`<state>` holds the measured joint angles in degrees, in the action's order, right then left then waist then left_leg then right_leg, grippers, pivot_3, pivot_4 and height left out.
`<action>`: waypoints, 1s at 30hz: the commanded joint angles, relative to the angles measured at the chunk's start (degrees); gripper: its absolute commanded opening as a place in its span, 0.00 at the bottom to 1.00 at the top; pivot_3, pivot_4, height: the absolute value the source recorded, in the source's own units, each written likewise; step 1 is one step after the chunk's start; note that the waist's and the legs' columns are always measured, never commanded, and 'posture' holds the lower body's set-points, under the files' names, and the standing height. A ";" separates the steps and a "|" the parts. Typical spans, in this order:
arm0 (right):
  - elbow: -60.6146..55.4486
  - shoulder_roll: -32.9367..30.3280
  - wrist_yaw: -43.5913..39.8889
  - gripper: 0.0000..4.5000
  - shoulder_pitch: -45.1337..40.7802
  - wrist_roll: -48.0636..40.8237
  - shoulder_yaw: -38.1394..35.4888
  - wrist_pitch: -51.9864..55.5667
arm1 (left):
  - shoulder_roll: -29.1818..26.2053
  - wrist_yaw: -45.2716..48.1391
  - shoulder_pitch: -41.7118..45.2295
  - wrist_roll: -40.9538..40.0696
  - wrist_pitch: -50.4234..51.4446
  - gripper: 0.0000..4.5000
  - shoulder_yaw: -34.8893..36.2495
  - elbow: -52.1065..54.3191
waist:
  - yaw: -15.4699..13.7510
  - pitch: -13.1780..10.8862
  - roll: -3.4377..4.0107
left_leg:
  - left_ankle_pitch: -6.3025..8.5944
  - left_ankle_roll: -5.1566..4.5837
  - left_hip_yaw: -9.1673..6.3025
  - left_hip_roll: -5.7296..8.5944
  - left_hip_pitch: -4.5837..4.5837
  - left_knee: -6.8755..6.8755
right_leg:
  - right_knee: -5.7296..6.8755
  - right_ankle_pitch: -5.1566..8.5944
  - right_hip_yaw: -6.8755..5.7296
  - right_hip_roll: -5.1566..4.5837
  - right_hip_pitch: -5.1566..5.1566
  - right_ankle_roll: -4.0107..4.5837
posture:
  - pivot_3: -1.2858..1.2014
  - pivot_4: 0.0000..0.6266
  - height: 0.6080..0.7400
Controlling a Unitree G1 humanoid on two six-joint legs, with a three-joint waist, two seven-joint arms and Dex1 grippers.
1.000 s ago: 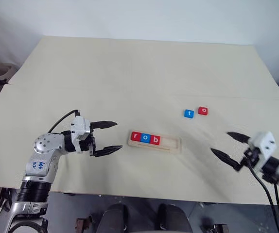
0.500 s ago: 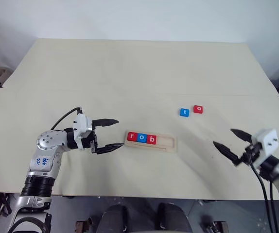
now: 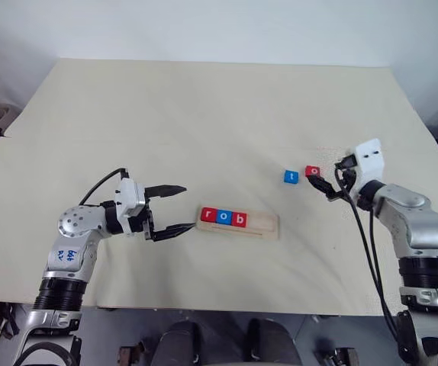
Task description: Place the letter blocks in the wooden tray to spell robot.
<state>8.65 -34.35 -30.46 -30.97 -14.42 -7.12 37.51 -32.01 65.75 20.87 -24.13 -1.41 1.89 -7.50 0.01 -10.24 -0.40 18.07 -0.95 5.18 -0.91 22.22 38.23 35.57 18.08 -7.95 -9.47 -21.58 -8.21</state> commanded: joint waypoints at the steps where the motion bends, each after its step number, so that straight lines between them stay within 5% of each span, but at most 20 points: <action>1: -2.47 -0.34 0.11 0.99 -1.18 -0.28 -0.37 1.64 | -0.02 -0.71 -0.71 -0.30 -0.30 1.00 0.95 2.39 | 0.03 0.00 0.00 | 0.00 0.00 0.01 0.01 0.00 0.00 | -0.01 0.00 0.00 -0.01 0.00 0.00 | 0.52 0.24 1.00; 14: -5.30 -1.73 -2.49 0.99 -1.38 -0.44 0.40 5.25 | 0.06 -1.28 -1.26 -0.45 -0.38 1.00 0.87 2.66 | 0.15 0.00 0.00 | 0.00 0.00 0.05 -0.01 -0.02 -0.01 | 0.00 0.00 0.01 0.00 -0.01 0.00 | 0.52 0.24 1.00; 21: 4.61 -6.22 -12.36 0.99 -4.99 3.01 5.54 -5.49 | -0.04 -1.03 -0.66 -0.39 -0.30 1.00 0.61 2.28 | 0.24 0.00 0.00 | 0.00 0.00 0.11 -0.01 -0.02 -0.01 | -0.01 0.00 0.01 0.00 -0.02 0.00 | 0.52 0.24 1.00; 25: 15.15 -5.47 -9.88 0.99 -12.01 5.20 5.58 -5.88 | -0.17 -0.80 0.31 -0.27 -0.48 1.00 0.69 1.57 | 0.40 0.00 0.00 | 0.00 0.00 0.15 -0.01 -0.02 0.01 | 0.00 0.00 0.01 0.00 -0.02 0.00 | 0.52 0.24 1.00; 30: 12.09 -0.48 -2.29 0.99 -11.82 4.17 3.23 0.24 | -0.05 -1.66 -0.20 -0.25 -0.56 1.00 1.13 2.14 | 0.39 0.00 0.00 | 0.00 0.00 0.11 -0.03 -0.02 -0.03 | -0.02 0.00 -0.03 0.01 -0.02 0.00 | 0.52 0.24 1.00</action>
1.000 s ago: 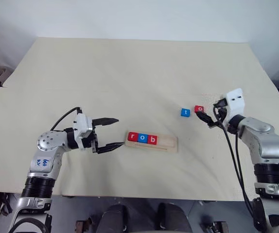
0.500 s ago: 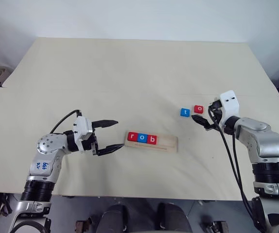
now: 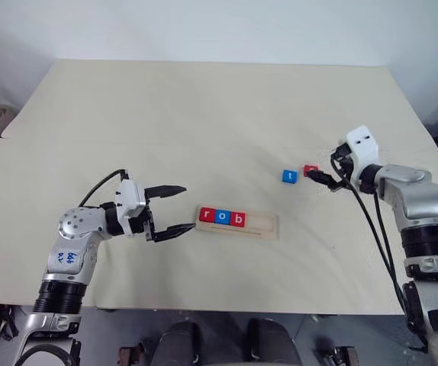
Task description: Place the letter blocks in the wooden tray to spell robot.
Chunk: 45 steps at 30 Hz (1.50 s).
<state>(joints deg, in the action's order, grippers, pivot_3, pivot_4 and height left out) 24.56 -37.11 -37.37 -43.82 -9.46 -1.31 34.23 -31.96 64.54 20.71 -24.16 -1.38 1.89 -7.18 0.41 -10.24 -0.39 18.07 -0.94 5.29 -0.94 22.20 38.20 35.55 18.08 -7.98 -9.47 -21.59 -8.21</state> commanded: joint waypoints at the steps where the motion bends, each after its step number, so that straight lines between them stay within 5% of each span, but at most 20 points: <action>1: -6.40 4.15 7.98 0.99 2.41 -0.69 -3.50 6.04 | -0.10 -0.68 -0.53 -0.28 -0.53 1.00 1.22 2.23 | -0.04 0.00 0.00 | 0.00 0.00 0.00 0.00 0.01 0.00 | 0.00 0.00 -0.01 0.00 0.00 0.00 | 0.52 0.24 1.00; 10: -16.73 13.71 23.92 0.95 9.89 0.74 -8.73 7.54 | 0.00 -1.43 -1.27 -0.57 0.06 1.00 1.24 3.39 | -0.20 0.01 0.01 | 0.00 0.00 -0.04 0.00 0.00 0.05 | 0.05 0.00 0.04 -0.01 0.00 0.00 | 0.52 0.24 1.00; 13: -17.91 15.97 26.25 0.80 10.52 0.23 -9.26 8.05 | -0.02 -1.33 -0.98 -0.61 0.25 1.00 1.19 3.36 | -0.02 0.01 0.01 | 0.00 0.00 -0.03 0.00 -0.03 0.01 | 0.05 0.00 0.07 0.00 0.00 0.00 | 0.52 0.24 1.00; 22: -16.72 19.27 29.68 0.13 9.43 -0.93 -10.45 7.69 | 0.03 -0.93 -0.29 -0.56 0.46 1.00 1.04 2.99 | 0.18 0.01 0.02 | 0.00 0.00 -0.03 0.00 -0.02 0.00 | 0.05 0.00 0.08 0.01 -0.02 0.00 | 0.52 0.24 1.00; 31: -17.44 21.28 33.08 0.13 9.14 -1.69 -11.91 6.06 | 0.40 -1.08 -0.42 -0.56 0.34 1.00 1.08 2.95 | 0.33 0.01 0.02 | 0.00 0.00 -0.03 0.00 -0.02 -0.01 | 0.05 0.00 0.09 0.01 -0.03 0.00 | 0.52 0.24 1.00; 34: -19.70 22.14 33.17 0.26 9.14 -2.91 -12.49 7.22 | 0.36 -1.09 -0.64 -0.56 0.28 1.00 1.18 3.06 | 0.66 0.01 0.02 | 0.00 0.00 -0.04 -0.01 -0.02 -0.03 | 0.06 0.00 0.09 0.01 -0.04 0.00 | 0.52 0.24 1.00; 43: -18.45 23.52 34.64 0.92 5.85 -2.47 -11.46 6.13 | 0.13 -1.14 -0.86 -0.52 0.41 1.00 1.31 3.20 | 1.26 0.01 0.02 | 0.00 0.00 -0.08 -0.02 -0.02 -0.11 | 0.06 0.00 0.14 0.02 -0.13 0.00 | 0.52 0.24 1.00; 45: -16.13 23.50 34.97 0.92 5.14 -1.83 -11.30 4.86 | 0.13 -1.11 -0.85 -0.53 0.43 1.00 1.29 3.21 | 1.27 0.01 0.02 | 0.00 0.00 -0.08 -0.01 -0.02 -0.11 | 0.06 0.00 0.17 0.02 -0.14 0.00 | 0.52 0.24 1.00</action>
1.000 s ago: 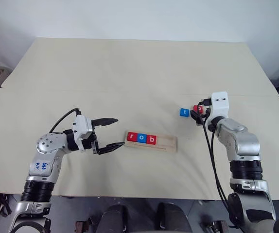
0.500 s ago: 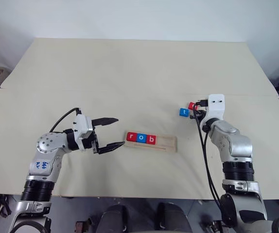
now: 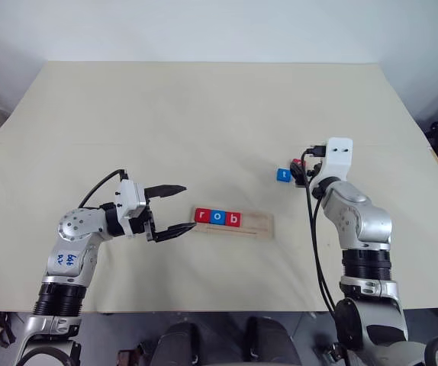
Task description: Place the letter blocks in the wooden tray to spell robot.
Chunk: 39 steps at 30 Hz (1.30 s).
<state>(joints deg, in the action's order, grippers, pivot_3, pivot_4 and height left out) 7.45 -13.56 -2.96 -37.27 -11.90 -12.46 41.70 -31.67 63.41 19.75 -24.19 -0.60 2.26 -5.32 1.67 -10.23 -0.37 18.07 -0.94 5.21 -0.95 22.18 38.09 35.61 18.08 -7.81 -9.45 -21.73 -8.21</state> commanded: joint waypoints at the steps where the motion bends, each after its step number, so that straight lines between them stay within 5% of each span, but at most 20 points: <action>1: 3.11 -0.04 0.91 0.92 -2.09 1.03 -0.14 -3.65 | -0.16 0.04 0.13 -0.48 -0.37 1.00 0.90 1.36 | 0.02 0.00 0.00 | 0.00 0.00 0.00 0.00 0.00 0.00 | 0.00 0.00 0.00 0.00 0.00 0.00 | 0.52 0.24 1.00; 13: 19.39 0.67 4.37 0.92 -8.46 3.25 0.04 -11.37 | -0.07 -0.32 -0.09 -0.59 -0.22 1.00 1.02 1.91 | 0.14 -0.01 0.01 | 0.00 0.00 0.01 0.00 0.00 -0.02 | 0.01 0.00 0.03 0.00 -0.03 0.00 | 0.52 0.24 1.00; 16: 19.38 0.69 4.43 0.79 -8.66 3.07 0.06 -11.28 | -0.03 -0.55 -0.24 -0.63 -0.21 1.00 1.13 2.11 | 0.12 -0.01 0.01 | 0.00 0.00 0.01 0.00 0.00 -0.01 | 0.01 0.00 0.04 0.00 -0.03 0.00 | 0.52 0.24 1.00; 22: 15.66 0.06 4.28 0.33 -7.91 2.62 -0.07 -8.81 | -0.08 -0.82 -0.48 -0.72 -0.11 1.00 1.22 2.33 | 0.15 -0.01 0.01 | 0.00 0.00 0.00 -0.01 0.00 -0.02 | 0.01 0.00 0.04 0.00 -0.03 0.00 | 0.52 0.24 1.00; 30: -0.33 -3.15 1.41 0.33 -2.20 0.87 -0.66 0.48 | -0.17 -0.08 0.23 -1.01 0.08 1.00 0.89 1.84 | -0.12 -0.01 0.02 | 0.00 0.00 -0.03 -0.03 0.03 -0.02 | 0.00 0.00 0.05 0.00 -0.04 0.00 | 0.52 0.24 1.00; 39: -36.00 -1.23 2.06 0.33 17.51 -5.01 -3.30 24.30 | -0.45 2.13 1.16 -1.12 0.39 1.00 0.68 0.26 | -0.22 -0.01 0.02 | 0.00 -0.01 -0.02 -0.01 0.03 -0.06 | -0.03 0.00 0.06 0.00 -0.06 0.00 | 0.52 0.24 1.00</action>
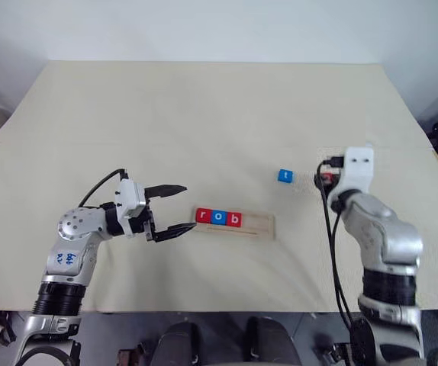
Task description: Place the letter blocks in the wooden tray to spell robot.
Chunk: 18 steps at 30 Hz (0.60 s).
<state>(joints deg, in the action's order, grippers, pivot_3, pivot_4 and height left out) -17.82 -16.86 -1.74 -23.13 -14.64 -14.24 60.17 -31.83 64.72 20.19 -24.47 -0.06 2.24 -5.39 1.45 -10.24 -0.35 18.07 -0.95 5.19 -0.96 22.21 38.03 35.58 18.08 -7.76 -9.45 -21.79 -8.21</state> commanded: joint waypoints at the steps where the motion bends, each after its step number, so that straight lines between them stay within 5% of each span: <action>1: -13.46 2.87 0.96 0.33 5.37 -2.62 -1.46 7.40 | -0.32 1.02 0.76 -0.82 -0.12 1.00 0.72 0.20 | 0.04 0.00 0.00 | 0.00 0.00 -0.01 -0.01 0.00 0.00 | 0.00 0.00 0.00 0.01 0.00 0.00 | 0.52 0.24 1.00; 11: -22.37 8.28 1.11 0.33 15.24 -3.15 0.18 10.03 | -0.39 2.32 1.25 -0.55 0.37 1.00 0.66 -0.36 | 0.01 0.00 0.00 | 0.01 -0.01 0.05 0.03 0.00 -0.02 | 0.02 0.00 0.09 0.01 -0.09 0.00 | 0.52 0.24 1.00; 18: -19.86 4.56 -7.12 0.87 12.61 -8.51 -1.63 10.77 | -0.67 1.60 0.38 -0.43 0.57 1.00 1.22 0.78 | 0.04 0.00 0.00 | 0.01 -0.01 0.05 0.02 0.00 -0.03 | 0.02 0.00 0.09 0.02 -0.10 0.00 | 0.52 0.24 1.00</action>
<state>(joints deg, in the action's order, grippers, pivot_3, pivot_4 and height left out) -37.47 -10.44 -5.83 -9.32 -20.93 -14.34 71.04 -31.86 66.44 20.66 -24.48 0.68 2.23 -5.74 1.49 -10.23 -0.35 18.08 -0.96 5.24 -0.94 22.21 38.00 35.60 18.08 -7.67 -9.44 -21.88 -8.21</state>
